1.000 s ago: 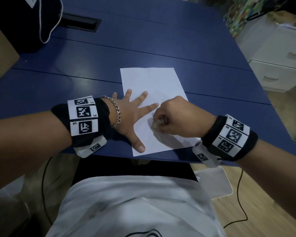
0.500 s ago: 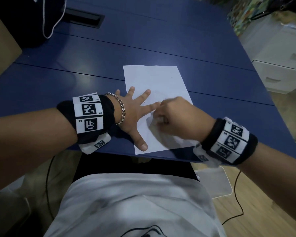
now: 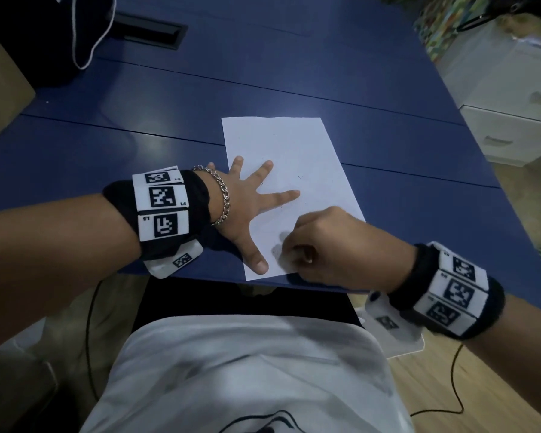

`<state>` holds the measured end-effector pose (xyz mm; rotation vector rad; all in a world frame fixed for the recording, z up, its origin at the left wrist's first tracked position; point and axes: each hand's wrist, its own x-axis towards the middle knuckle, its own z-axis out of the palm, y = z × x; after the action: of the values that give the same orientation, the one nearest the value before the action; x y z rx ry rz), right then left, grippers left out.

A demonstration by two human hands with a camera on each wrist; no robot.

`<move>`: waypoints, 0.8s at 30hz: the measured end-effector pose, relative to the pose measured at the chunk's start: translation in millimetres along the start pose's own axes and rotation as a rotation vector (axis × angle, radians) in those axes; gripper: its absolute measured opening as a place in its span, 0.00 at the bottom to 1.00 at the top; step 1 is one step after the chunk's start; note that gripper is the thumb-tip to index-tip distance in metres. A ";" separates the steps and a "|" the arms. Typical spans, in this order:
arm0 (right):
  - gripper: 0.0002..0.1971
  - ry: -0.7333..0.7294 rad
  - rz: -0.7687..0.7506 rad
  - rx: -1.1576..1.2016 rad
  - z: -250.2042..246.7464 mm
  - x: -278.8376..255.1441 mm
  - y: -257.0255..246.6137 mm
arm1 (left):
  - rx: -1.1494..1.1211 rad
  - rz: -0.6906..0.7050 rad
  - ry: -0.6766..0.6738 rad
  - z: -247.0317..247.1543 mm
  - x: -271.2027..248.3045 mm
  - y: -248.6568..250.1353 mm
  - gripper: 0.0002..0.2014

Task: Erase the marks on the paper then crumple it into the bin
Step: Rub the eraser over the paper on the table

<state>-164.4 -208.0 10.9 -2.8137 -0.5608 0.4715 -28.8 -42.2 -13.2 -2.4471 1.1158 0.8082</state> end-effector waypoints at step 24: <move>0.10 0.035 0.130 -0.118 -10.5 25.9 -4.3 | 0.009 -0.008 -0.034 -3.7 -1.6 2.1 0.74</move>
<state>-139.5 -195.3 15.0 -2.9778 -0.4135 0.4260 -30.0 -44.5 -9.4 -2.4200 1.0946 0.8370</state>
